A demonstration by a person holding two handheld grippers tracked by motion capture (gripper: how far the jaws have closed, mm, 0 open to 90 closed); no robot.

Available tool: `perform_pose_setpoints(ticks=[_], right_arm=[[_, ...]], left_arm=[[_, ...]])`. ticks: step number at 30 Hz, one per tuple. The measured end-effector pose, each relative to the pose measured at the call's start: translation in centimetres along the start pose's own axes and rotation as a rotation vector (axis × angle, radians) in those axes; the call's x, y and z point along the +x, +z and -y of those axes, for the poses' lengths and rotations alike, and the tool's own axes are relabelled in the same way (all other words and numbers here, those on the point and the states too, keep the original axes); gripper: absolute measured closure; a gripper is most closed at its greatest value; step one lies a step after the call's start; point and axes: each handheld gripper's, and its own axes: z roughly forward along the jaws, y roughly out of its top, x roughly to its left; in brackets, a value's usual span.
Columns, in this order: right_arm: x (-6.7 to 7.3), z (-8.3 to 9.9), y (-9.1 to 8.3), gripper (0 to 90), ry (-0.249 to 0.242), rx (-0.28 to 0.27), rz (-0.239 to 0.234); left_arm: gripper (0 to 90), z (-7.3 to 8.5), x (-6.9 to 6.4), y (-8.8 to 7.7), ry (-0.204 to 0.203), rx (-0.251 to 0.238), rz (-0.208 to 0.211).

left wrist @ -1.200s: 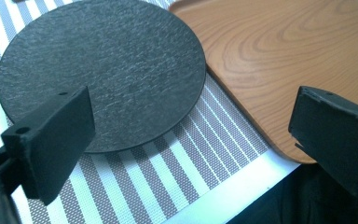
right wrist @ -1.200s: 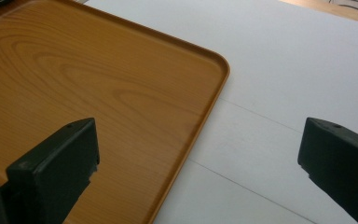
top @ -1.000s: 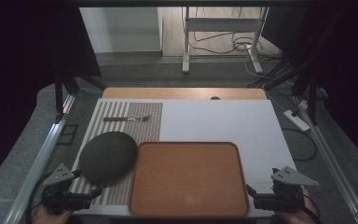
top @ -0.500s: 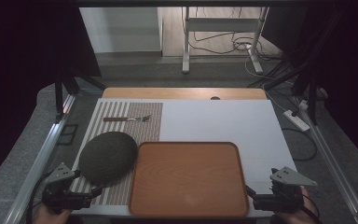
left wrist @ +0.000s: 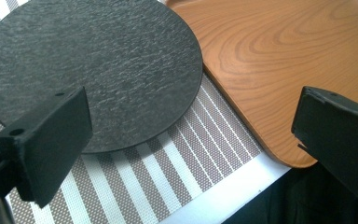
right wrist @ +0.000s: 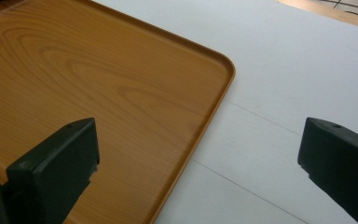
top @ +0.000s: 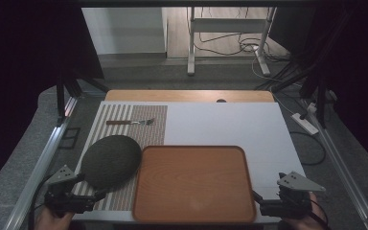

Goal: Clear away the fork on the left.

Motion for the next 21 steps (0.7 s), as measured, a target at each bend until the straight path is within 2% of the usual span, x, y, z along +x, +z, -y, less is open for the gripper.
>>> perform_pose_setpoints(ticks=[5,8,12,21], right_arm=[[0.0,0.0,0.0,0.0,0.0,0.001,0.0],[0.0,0.0,0.0,0.0,0.002,0.001,0.0],[0.0,0.0,0.0,0.0,0.001,0.003,-0.002],[0.0,0.0,0.0,0.0,-0.004,0.005,-0.005]], left_arm=[[0.0,-0.4,-0.2,0.2,0.036,0.001,-0.012],[0.0,-0.6,-0.3,0.4,0.057,-0.016,0.005],[0.0,-0.7,-0.1,0.7,0.047,-0.01,0.029],[0.0,-1.6,0.2,1.5,0.042,0.007,-0.008]])
